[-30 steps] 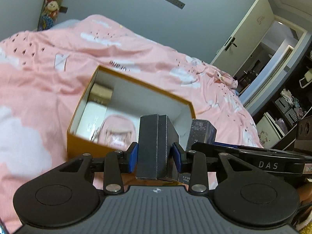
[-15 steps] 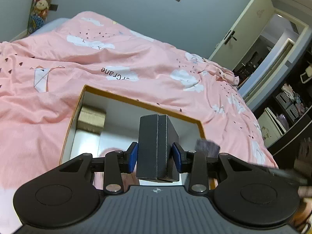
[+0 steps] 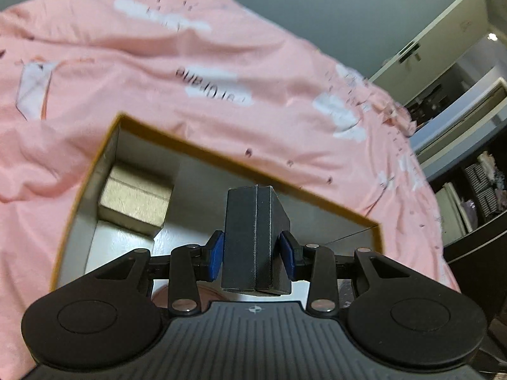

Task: Organize objects
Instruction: 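Carry the black box with the left tool while the right tool carries the card, then lower the black box into the orange box with the left tool while the right tool lowers the card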

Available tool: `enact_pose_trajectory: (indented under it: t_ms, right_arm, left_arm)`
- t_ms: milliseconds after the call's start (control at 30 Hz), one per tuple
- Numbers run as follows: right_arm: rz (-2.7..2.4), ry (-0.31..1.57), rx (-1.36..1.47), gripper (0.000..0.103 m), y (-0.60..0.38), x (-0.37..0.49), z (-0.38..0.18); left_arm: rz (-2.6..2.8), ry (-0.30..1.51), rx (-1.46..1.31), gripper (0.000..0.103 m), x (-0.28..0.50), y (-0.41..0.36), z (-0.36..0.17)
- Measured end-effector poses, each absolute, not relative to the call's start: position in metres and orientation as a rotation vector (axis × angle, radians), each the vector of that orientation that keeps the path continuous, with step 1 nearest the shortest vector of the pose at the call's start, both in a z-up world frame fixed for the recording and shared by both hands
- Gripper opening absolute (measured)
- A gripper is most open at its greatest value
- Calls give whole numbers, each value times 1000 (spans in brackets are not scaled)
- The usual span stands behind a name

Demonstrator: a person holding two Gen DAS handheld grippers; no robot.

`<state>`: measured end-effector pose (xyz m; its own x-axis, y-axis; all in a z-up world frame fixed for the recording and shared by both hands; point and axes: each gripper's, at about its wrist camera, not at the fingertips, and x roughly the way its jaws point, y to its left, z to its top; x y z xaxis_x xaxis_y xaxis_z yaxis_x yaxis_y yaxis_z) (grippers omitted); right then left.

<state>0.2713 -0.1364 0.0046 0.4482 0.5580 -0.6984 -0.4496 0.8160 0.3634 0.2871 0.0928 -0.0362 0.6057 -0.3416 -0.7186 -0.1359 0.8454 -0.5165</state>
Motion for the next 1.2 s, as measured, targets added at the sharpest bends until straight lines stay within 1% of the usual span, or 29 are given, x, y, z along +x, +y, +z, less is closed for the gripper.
enact_pose_trajectory:
  t_ms: [167, 367, 467, 567, 733, 967, 1200]
  right_arm:
    - [613, 955, 128, 61, -131, 286, -12]
    - [604, 941, 82, 61, -124, 297, -13]
    - [609, 934, 58, 61, -121, 299, -12]
    - [616, 929, 39, 61, -116, 300, -12]
    - [620, 928, 16, 61, -108, 301, -11]
    - [614, 943, 2, 61, -98, 306, -6]
    - [569, 1025, -15, 61, -75, 324, -21]
  left_arm:
    - [-111, 959, -516, 43, 299, 87, -52]
    - [-65, 995, -394, 43, 306, 81, -61]
    - [-76, 997, -386, 44, 305, 81, -62]
    - [-62, 996, -348, 45, 304, 79, -59]
    - [-4, 977, -186, 45, 300, 65, -52]
    - [-23, 919, -159, 45, 288, 67, -32]
    - [-9, 877, -133, 45, 266, 73, -16]
